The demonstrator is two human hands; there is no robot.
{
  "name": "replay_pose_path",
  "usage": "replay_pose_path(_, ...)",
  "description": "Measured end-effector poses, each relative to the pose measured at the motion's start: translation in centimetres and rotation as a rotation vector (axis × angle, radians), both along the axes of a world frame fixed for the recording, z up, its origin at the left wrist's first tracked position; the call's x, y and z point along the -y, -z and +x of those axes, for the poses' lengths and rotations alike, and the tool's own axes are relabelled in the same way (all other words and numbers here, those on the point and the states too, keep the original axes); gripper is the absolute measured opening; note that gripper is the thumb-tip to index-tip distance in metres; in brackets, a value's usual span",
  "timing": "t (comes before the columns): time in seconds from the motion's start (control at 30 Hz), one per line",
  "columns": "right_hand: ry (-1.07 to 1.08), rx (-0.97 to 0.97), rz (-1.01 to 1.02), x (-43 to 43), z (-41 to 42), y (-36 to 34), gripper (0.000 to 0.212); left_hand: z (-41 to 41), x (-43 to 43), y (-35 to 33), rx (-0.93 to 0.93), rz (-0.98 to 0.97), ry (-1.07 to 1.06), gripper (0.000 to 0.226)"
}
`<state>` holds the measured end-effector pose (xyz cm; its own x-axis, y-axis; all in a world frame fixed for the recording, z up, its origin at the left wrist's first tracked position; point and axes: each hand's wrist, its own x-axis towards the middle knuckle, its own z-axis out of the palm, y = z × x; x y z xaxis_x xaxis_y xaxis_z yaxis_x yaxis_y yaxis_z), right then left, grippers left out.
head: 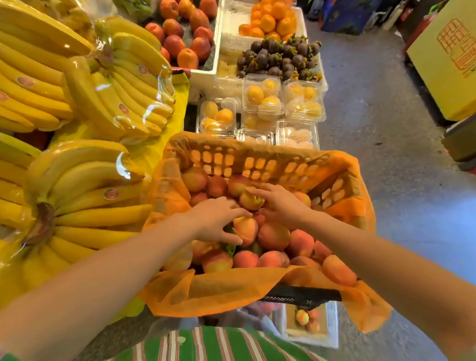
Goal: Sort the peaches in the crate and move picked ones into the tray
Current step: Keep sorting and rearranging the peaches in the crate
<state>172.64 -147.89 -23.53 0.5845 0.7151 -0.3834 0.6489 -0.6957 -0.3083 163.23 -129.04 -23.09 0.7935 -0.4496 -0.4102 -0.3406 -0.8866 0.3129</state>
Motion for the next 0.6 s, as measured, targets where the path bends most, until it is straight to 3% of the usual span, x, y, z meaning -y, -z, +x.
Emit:
replay_pose_path(0.13, -0.014, -0.016, 0.049, 1.3, 0.6, -0.8, 0.064, 0.7, 1.0, 0.7, 0.079, 0.048, -0.032, 0.073)
replay_pose_path(0.3, -0.070, -0.042, 0.076, 3.9, -0.6, -1.6, 0.044, 1.1, 2.6, 0.8, 0.087, 0.111, -0.038, 0.074)
replay_pose_path(0.47, -0.213, 0.002, -0.107, 4.0, -1.6, -1.0, 0.062, 1.1, 2.8, 0.6, 0.109, 0.113, -0.099, 0.068)
replay_pose_path(0.6, -0.182, -0.043, -0.018, 4.0, -1.2, -1.4, 0.058, 1.0, 1.8, 0.2, 0.135, 0.032, -0.230, 0.065)
